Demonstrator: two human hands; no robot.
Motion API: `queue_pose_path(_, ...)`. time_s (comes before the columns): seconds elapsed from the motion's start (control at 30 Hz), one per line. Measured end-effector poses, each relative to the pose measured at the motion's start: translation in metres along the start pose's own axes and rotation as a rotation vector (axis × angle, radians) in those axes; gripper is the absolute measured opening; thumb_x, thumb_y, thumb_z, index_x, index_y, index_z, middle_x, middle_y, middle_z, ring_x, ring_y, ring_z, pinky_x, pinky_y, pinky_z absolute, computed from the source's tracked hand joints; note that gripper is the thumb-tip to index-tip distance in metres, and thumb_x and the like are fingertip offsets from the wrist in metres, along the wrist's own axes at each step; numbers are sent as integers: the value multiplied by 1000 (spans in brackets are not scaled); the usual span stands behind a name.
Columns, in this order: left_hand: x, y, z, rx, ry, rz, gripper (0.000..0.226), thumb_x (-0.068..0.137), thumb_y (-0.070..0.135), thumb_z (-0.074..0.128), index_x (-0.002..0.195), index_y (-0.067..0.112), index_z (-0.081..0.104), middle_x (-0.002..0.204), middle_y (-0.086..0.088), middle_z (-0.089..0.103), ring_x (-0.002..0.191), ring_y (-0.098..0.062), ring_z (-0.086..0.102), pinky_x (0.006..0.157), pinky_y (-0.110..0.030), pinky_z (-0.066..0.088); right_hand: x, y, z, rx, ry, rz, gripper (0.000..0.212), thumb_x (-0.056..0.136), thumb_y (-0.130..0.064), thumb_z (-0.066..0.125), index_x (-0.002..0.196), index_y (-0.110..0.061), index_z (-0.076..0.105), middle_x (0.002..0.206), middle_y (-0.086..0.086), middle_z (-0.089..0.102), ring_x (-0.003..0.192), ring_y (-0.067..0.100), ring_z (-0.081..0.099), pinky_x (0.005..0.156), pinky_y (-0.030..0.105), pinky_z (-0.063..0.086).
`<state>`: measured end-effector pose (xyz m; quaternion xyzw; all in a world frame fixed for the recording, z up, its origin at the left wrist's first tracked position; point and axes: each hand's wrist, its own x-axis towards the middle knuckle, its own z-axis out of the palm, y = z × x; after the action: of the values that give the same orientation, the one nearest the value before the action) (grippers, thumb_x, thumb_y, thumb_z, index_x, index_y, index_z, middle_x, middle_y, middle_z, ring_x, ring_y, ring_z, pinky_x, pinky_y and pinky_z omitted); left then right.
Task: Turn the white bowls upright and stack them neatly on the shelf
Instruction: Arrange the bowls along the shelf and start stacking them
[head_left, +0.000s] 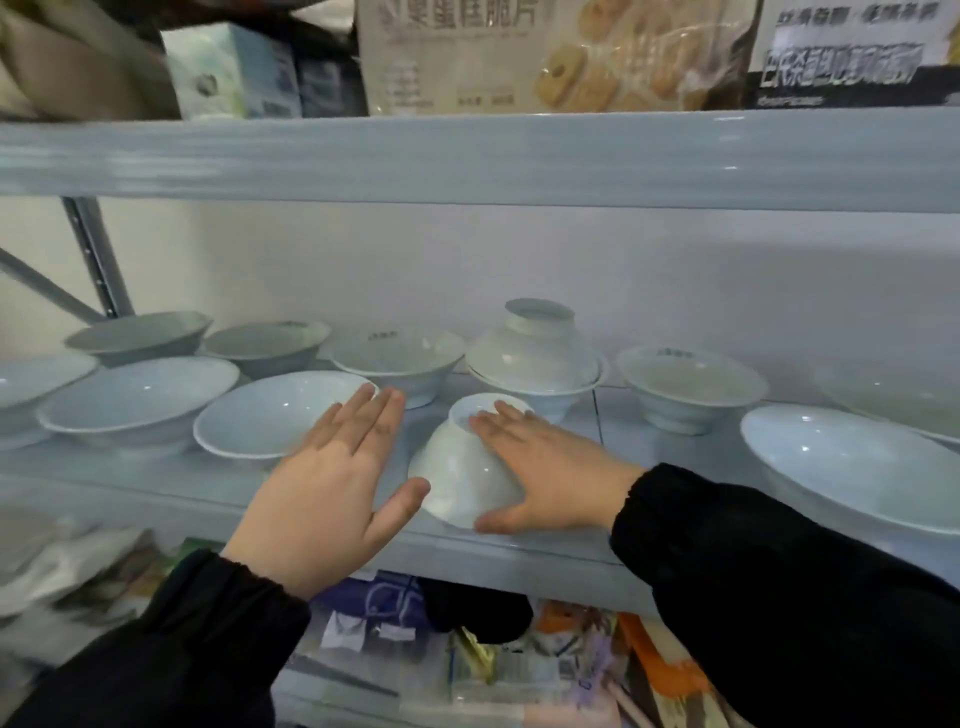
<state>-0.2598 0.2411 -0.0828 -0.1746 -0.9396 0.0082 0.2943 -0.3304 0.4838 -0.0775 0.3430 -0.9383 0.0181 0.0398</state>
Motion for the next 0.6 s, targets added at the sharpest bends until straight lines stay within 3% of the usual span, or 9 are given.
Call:
queue_pose_path(0.2,-10,-29,6,1,-15,27,79,95,65,22,155,12,22,159,-5,29,149,-18,19,120,-31,12,-3,-25,13,-134,43,47,128,69,-78,66,159,-23,-6,147,4,28,140,27,21,122,37,8)
queue_pose_path(0.3,-9,-36,8,-5,-33,26,77,95,62,29,153,11,29,155,-7,38,143,-21,33,116,-26,12,-4,-29,17,-186,64,62,125,70,-75,67,158,-24,-5,136,4,30,132,29,26,120,40,13)
queue_pose_path(0.43,-4,-38,12,-55,-17,42,73,92,60,38,145,10,43,140,-7,54,127,-21,49,106,-26,28,-7,-35,23,-267,88,38,113,71,-63,66,157,-25,4,129,7,31,128,33,35,120,53,19)
queue_pose_path(0.53,0,-39,18,-102,16,65,72,92,62,38,146,14,40,140,-4,53,126,-20,48,104,-32,39,-17,-32,20,-269,114,55,104,69,-59,65,154,-29,14,135,9,31,124,34,42,100,43,45)
queue_pose_path(0.6,5,-41,19,-132,44,67,71,93,62,38,148,18,36,140,-2,52,127,-18,46,103,-33,40,-26,-25,9,-172,149,112,100,70,-59,66,154,-36,17,144,3,23,128,26,40,90,33,50)
